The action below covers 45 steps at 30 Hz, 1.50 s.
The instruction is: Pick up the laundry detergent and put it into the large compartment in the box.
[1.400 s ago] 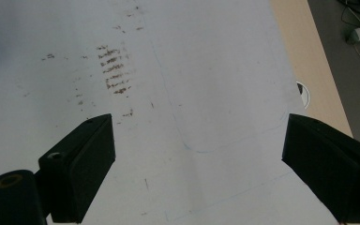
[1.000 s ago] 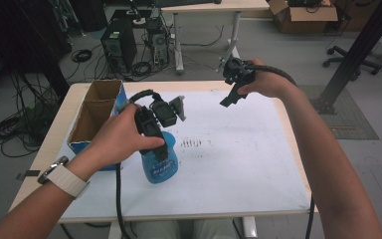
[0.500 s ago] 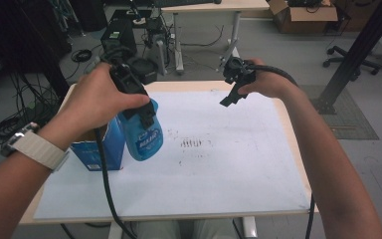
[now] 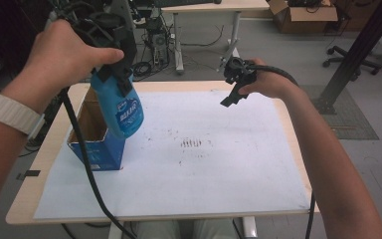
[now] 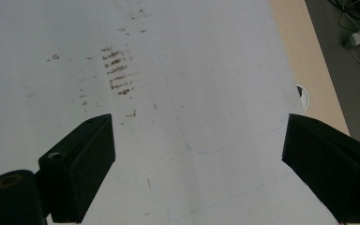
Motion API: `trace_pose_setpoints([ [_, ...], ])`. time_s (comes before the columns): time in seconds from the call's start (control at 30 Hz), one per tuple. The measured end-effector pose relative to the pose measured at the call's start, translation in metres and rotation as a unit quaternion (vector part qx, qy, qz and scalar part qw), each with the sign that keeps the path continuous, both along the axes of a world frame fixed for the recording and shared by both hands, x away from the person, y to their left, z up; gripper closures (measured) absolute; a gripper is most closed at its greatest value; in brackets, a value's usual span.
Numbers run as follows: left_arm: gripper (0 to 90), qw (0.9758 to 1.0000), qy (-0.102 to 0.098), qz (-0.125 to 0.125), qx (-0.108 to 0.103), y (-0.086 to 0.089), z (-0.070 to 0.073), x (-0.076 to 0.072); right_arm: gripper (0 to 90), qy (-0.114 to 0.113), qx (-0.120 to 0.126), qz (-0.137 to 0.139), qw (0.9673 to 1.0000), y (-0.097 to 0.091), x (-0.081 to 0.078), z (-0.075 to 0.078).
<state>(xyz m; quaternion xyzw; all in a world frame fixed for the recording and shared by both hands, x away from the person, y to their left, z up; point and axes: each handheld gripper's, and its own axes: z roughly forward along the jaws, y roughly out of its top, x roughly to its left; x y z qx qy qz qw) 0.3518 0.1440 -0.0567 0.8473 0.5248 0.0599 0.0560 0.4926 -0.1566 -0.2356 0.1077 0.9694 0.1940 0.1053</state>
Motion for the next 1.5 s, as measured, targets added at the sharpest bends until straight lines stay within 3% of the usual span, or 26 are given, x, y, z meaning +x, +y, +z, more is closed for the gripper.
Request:
trace_pose_setpoints([
  [0.13,37.3,0.9993,0.006,0.037,0.000,0.014,0.003,0.006,9.8,0.001,-0.001,0.002,1.0000,0.000,0.000,-0.001],
  [0.33,37.3,0.9973,0.001,0.074,-0.003,0.032,0.003,0.014,9.8,0.002,-0.001,0.002,1.0000,0.000,0.000,-0.003],
  [0.5,37.3,0.9937,-0.003,0.112,-0.002,0.046,0.004,0.019,9.7,0.003,-0.001,0.001,1.0000,0.001,0.001,-0.003],
  [0.7,37.3,0.9872,-0.017,0.158,0.001,0.061,0.003,0.027,9.7,0.004,-0.002,0.001,1.0000,0.002,0.001,-0.004],
  [0.83,37.3,0.9853,-0.034,0.167,0.016,0.067,-0.001,0.031,9.7,0.005,-0.004,0.002,1.0000,0.001,0.001,-0.006],
  [1.0,37.3,0.9823,-0.043,0.182,0.012,0.078,-0.006,0.036,9.7,0.004,-0.002,-0.001,1.0000,-0.002,0.003,-0.007],
  [1.37,37.4,0.9800,-0.045,0.193,0.016,0.091,-0.025,0.049,9.7,0.009,-0.006,-0.004,0.9999,-0.003,0.004,-0.010],
  [1.5,37.4,0.9803,-0.047,0.191,0.021,0.093,-0.034,0.053,9.7,0.009,-0.005,-0.006,0.9999,-0.004,0.005,-0.011],
])
